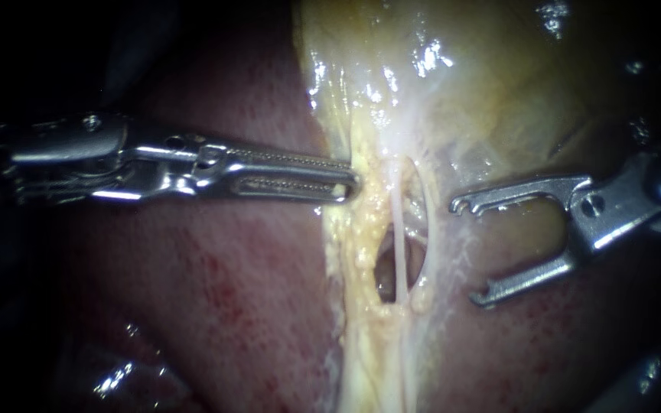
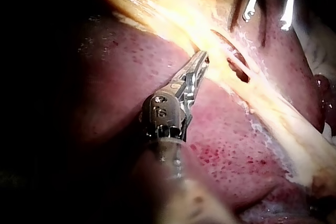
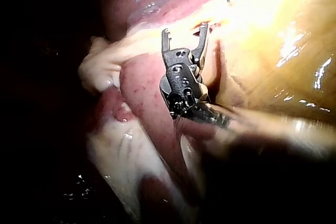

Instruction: Grabbing gallbladder

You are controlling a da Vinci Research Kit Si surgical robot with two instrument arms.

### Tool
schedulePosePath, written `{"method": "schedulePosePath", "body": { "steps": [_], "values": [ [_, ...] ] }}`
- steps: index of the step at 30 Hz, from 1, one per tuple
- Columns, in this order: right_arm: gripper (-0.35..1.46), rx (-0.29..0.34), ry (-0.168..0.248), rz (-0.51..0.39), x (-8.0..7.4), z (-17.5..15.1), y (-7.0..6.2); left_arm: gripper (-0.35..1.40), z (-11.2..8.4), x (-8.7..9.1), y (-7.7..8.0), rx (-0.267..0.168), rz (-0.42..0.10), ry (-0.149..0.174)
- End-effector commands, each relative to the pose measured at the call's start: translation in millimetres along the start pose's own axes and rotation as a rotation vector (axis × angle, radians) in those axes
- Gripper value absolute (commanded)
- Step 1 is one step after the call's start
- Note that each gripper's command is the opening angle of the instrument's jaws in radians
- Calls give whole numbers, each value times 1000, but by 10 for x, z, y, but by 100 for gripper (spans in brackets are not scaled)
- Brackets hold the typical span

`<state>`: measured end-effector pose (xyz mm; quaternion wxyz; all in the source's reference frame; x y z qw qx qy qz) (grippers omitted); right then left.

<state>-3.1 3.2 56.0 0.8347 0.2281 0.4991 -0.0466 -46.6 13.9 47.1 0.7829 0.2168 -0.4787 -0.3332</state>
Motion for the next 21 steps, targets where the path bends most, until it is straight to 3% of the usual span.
{"method": "schedulePosePath", "body": {
  "steps": [1, 21],
  "values": [
    [58, 0, 0, 0, 0, 0, 0, -35, 0, 0, 0, -2, -5, -2],
    [58, 1, 0, -1, 0, -1, -1, -35, -2, -1, -3, -3, -12, -3]
  ]
}}
